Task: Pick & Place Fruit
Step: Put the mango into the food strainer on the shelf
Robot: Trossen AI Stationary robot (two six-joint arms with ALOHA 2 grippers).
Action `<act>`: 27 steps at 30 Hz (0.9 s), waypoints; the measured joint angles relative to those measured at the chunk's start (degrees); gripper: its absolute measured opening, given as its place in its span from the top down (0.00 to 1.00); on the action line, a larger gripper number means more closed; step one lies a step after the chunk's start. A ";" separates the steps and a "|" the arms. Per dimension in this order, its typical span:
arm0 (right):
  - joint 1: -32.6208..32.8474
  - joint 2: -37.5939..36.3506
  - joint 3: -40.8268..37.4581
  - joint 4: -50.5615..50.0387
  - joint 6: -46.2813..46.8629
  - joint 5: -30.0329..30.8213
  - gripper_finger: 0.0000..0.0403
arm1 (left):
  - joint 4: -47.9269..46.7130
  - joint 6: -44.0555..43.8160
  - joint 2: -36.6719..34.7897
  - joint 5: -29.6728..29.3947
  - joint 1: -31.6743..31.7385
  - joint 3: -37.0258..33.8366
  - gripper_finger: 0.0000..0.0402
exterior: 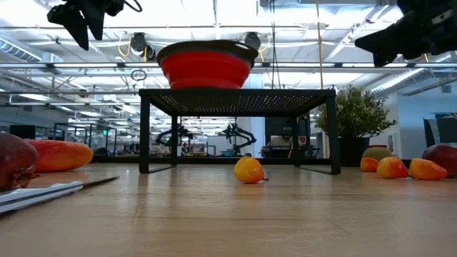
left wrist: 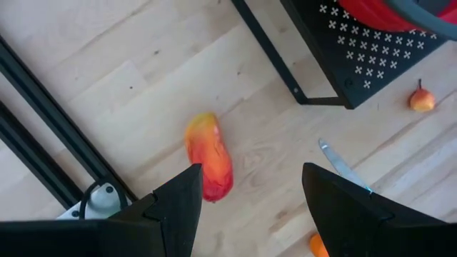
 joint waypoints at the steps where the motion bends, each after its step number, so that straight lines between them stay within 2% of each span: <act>1: -0.64 -0.01 0.00 -0.02 0.19 -0.02 1.00 | 0.00 0.16 0.00 -0.01 -0.01 0.00 0.40; 7: -2.98 -0.02 -0.32 -2.67 1.30 -1.57 1.00 | -0.01 -0.86 0.00 0.21 -0.01 0.00 0.40; 14: -3.68 -0.02 -5.54 2.86 3.34 -2.90 1.00 | 0.08 -2.66 0.13 0.05 -1.87 -0.54 0.40; 23: -3.66 0.03 -12.27 14.19 3.43 -2.89 1.00 | 0.02 -7.17 0.00 -0.31 -2.61 -9.85 0.40; 27: -3.66 0.00 -12.86 14.78 3.70 -2.90 1.00 | 0.11 -8.15 0.02 1.22 -2.56 -13.43 0.40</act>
